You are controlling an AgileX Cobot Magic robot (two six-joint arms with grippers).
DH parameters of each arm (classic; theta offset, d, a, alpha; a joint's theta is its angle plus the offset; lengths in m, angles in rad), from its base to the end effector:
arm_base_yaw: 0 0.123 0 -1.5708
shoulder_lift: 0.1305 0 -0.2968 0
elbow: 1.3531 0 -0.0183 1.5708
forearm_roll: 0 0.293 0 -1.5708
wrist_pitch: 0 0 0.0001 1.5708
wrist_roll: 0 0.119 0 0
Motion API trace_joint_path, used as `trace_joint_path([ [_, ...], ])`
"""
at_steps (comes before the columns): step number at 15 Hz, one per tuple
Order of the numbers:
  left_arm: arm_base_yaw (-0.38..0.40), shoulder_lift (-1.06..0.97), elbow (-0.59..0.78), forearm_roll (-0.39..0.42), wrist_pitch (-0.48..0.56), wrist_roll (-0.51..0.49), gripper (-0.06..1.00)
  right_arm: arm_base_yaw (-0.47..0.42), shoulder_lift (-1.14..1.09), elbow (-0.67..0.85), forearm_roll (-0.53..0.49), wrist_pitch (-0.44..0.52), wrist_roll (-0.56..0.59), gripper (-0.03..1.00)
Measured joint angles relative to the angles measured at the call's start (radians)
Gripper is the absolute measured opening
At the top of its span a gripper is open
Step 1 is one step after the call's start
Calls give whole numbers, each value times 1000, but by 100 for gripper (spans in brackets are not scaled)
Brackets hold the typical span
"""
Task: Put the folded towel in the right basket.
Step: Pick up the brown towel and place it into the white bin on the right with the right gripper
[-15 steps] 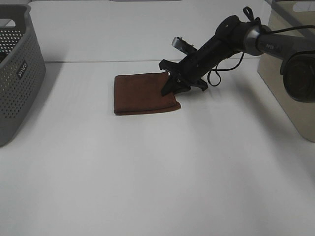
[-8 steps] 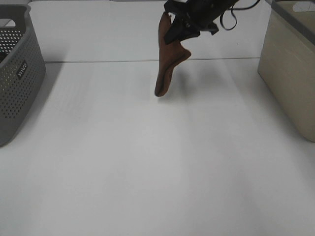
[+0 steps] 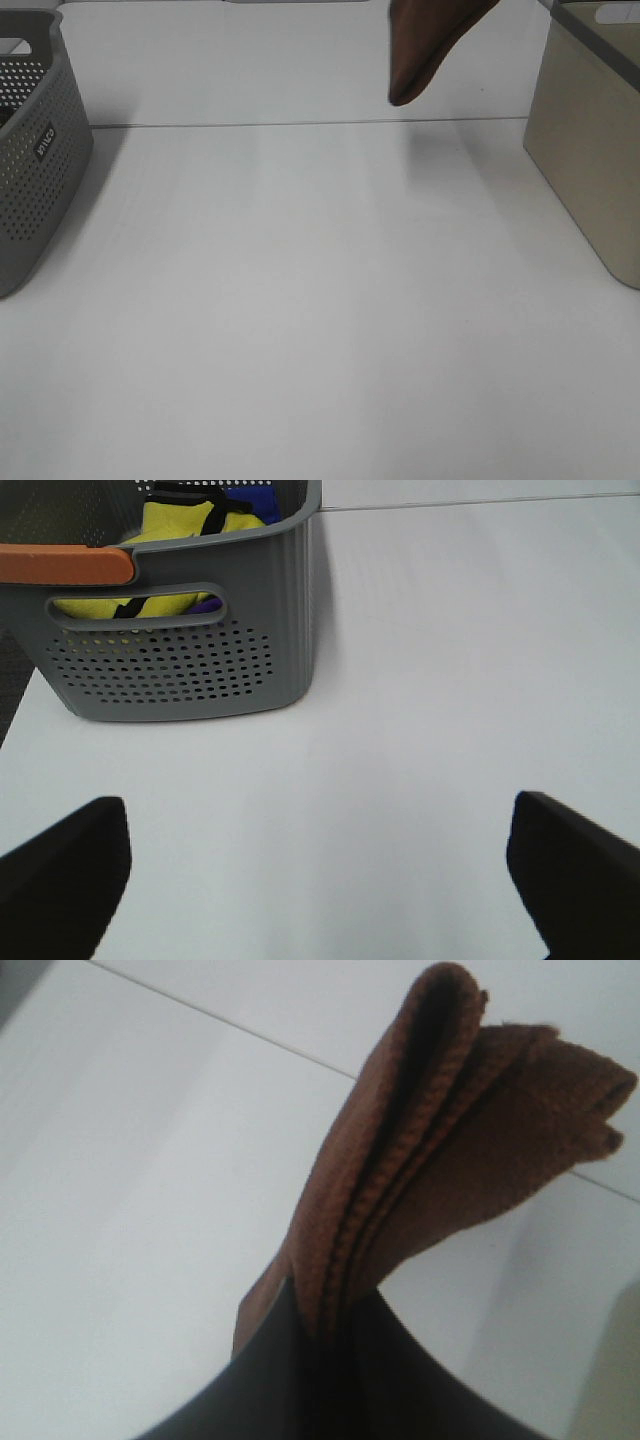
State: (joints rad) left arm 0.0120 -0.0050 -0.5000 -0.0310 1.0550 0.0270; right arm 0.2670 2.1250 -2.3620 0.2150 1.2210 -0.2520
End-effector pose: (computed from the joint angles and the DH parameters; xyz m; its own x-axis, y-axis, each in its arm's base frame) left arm 0.0449 -0.0027 0.2857 -0.4461 0.0063 -0.8950 0.0174 0.9998 -0.0016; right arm 0.5078 0.1636 0.3730 -0.6703 -0.3625 -0.6476 -0.5064 0.8613 0.0421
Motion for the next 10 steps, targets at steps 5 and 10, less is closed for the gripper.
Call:
trace_joint_path([
  [5,0,0,0,0,0,0,97,-82,-142,0,-101,1,23,7],
  [10,0,0,0,0,0,0,97,-385,-205,8,6,1,41,7],
])
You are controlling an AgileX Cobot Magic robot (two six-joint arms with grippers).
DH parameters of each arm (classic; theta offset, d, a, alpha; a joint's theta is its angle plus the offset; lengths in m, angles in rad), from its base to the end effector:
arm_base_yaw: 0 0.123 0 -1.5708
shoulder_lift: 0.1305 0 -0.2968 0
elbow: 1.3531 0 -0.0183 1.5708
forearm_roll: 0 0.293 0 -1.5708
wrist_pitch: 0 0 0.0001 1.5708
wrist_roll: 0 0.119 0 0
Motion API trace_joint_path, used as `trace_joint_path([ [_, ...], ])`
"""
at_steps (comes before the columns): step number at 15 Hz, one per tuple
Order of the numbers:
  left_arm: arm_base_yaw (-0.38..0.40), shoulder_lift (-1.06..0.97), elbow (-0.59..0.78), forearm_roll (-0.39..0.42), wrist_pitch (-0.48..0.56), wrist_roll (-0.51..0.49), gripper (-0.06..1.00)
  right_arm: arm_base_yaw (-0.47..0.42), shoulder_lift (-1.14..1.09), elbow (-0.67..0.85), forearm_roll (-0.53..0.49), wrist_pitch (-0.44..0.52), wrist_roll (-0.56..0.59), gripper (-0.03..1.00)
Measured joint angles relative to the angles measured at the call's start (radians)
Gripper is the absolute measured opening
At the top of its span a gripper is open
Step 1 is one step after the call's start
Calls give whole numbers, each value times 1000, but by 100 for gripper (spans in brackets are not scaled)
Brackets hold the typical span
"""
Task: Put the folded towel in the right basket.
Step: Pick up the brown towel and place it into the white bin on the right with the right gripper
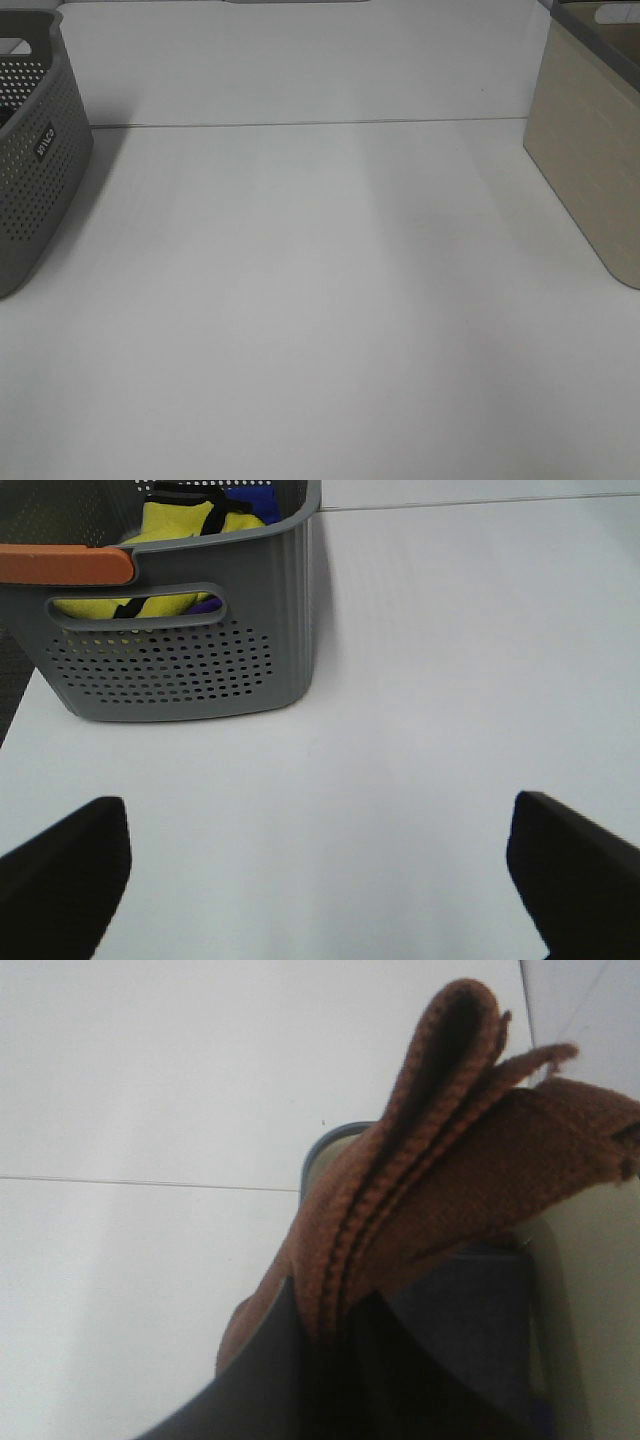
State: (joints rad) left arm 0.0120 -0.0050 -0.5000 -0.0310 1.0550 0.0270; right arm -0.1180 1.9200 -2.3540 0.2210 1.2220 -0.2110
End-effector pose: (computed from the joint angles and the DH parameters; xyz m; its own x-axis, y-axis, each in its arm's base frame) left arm 0.0449 -0.0027 0.2857 -0.4461 0.0063 -0.8950 0.0174 0.9998 -0.0016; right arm 0.4711 -0.0312 0.4736 -0.6229 -0.0582 -0.7801 -0.1268 0.9916 0.0273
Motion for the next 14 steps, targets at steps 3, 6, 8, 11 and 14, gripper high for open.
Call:
trace_joint_path([
  [3,0,0,0,0,0,0,97,-99,-5,116,88,0,-26,7],
  [6,0,0,0,0,0,0,97,-138,24,243,117,-1,-57,7],
  [8,0,0,0,0,0,0,97,-138,61,291,146,-2,-79,7],
  [11,0,0,0,0,0,0,97,-138,121,319,117,-3,-79,7],
  [14,0,0,0,0,0,0,97,-138,177,330,73,-4,-76,7],
])
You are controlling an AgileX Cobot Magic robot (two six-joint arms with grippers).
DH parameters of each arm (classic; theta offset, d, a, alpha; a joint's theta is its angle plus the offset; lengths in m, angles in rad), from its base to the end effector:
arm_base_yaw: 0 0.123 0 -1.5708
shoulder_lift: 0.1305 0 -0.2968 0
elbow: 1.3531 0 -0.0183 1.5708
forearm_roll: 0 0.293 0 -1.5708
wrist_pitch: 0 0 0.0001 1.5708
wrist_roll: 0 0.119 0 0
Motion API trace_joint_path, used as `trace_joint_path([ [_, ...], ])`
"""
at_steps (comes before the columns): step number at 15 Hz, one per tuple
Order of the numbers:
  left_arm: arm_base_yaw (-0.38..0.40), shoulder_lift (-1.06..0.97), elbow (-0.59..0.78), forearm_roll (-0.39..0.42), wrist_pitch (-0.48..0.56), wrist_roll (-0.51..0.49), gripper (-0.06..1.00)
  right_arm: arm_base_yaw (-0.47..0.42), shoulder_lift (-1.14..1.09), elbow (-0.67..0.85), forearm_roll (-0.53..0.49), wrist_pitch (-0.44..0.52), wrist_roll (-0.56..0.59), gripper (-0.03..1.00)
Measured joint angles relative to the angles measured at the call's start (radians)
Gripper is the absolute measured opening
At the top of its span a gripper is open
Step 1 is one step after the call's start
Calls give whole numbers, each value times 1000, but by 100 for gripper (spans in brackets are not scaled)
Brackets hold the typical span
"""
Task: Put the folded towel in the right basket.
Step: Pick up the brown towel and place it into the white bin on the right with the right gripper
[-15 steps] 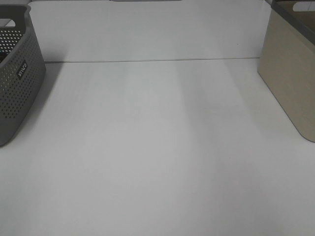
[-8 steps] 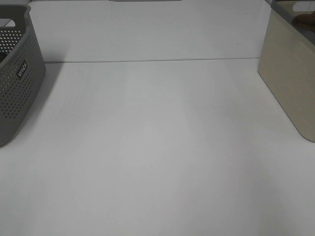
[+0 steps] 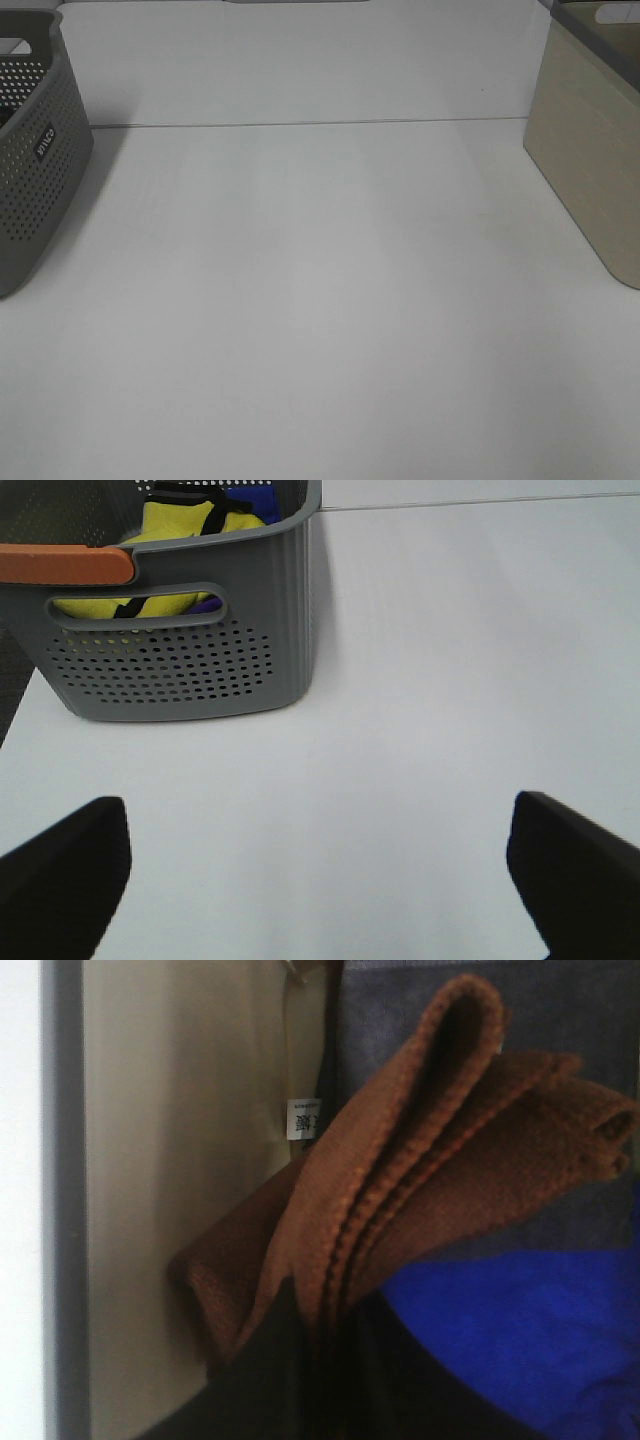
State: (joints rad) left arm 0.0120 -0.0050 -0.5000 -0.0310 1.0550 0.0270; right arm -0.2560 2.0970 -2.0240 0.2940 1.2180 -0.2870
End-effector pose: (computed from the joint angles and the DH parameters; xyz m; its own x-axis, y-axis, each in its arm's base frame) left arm 0.0449 -0.0027 0.2857 -0.4461 0.0063 -0.8950 0.0174 0.9998 -0.0016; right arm 0.5078 -0.0995 0.2742 -0.9094 0.0572 -0.4119 -0.0199 0.9834 0.1805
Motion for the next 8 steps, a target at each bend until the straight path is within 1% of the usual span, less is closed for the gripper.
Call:
trace_joint_path([
  [2,0,0,0,0,0,0,97,0,34,0,-24,0,9,7],
  [5,0,0,0,0,0,0,97,0,44,3,-96,0,50,9],
  [6,0,0,0,0,0,0,97,0,43,3,-111,0,52,11],
  [7,0,0,0,0,0,0,97,0,43,3,-119,0,54,16],
  [8,0,0,0,0,0,0,97,0,43,3,-119,0,60,25],
])
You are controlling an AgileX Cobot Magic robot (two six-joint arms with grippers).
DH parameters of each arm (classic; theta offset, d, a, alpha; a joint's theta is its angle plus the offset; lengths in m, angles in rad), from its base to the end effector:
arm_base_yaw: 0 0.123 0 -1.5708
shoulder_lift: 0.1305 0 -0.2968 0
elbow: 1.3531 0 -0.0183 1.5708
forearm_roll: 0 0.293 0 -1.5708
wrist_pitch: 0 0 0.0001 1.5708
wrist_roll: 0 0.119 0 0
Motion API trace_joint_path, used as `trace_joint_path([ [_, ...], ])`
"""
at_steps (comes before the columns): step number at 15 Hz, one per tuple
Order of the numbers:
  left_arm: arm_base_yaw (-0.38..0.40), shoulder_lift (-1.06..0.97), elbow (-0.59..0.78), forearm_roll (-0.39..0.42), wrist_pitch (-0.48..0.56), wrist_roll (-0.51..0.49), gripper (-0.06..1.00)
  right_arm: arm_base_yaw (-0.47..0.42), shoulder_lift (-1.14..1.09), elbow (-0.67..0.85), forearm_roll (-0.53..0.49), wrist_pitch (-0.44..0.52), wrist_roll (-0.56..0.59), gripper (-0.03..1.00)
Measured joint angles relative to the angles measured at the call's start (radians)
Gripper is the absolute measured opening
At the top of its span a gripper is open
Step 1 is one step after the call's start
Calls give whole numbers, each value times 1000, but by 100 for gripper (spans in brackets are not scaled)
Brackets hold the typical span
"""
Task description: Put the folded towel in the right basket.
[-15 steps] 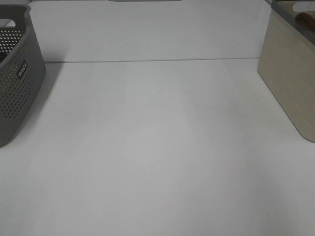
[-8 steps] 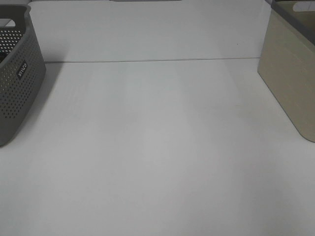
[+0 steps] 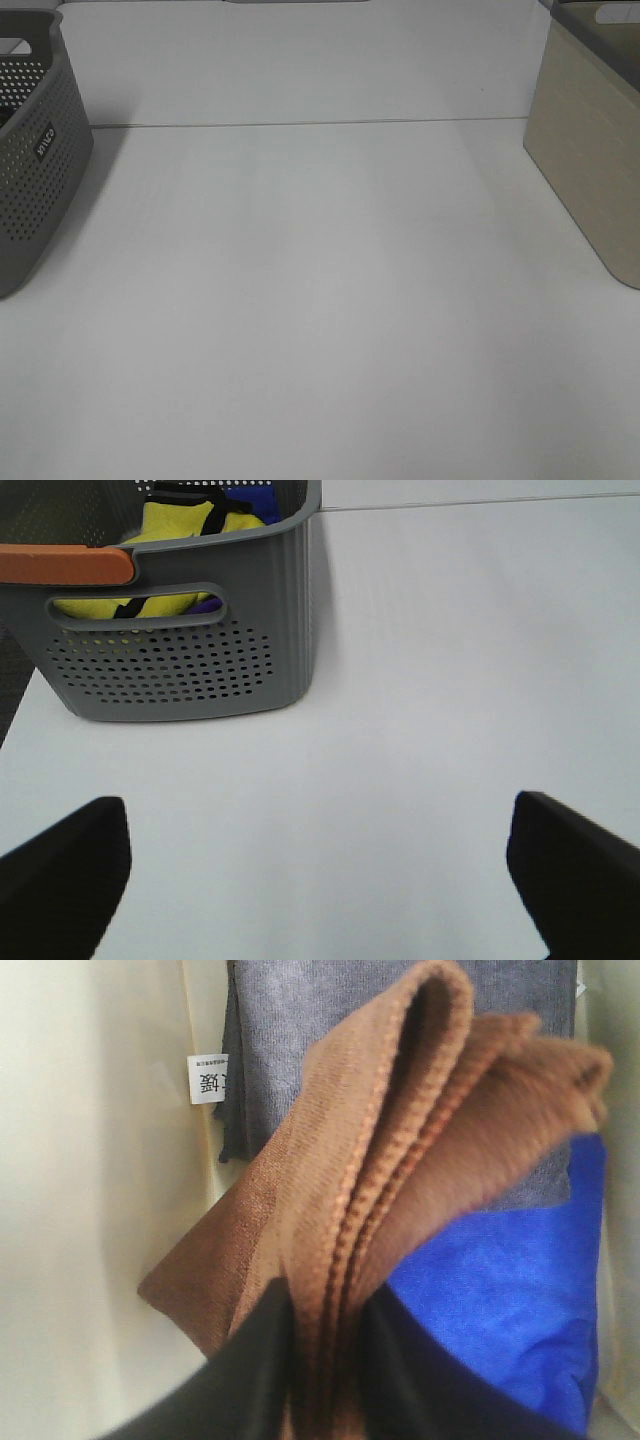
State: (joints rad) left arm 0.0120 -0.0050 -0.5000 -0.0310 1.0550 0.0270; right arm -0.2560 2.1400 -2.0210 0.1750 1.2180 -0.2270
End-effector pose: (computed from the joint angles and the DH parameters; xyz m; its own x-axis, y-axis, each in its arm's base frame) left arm 0.0449 -0.0027 0.2857 -0.4461 0.0063 -0.8950 0.0174 0.9998 -0.0016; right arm 0.5100 -0.1134 0.2478 -0.9368 0.0767 -0.3414 0.0450 0.9940 0.0997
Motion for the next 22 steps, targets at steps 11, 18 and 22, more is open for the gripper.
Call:
trace_joint_path([
  [11,0,0,0,0,0,0,97,37,-222,0,107,2,44,75],
  [18,0,0,0,0,0,0,97,225,-381,21,53,2,97,75],
  [22,0,0,0,0,0,0,97,235,-584,277,16,1,121,75],
])
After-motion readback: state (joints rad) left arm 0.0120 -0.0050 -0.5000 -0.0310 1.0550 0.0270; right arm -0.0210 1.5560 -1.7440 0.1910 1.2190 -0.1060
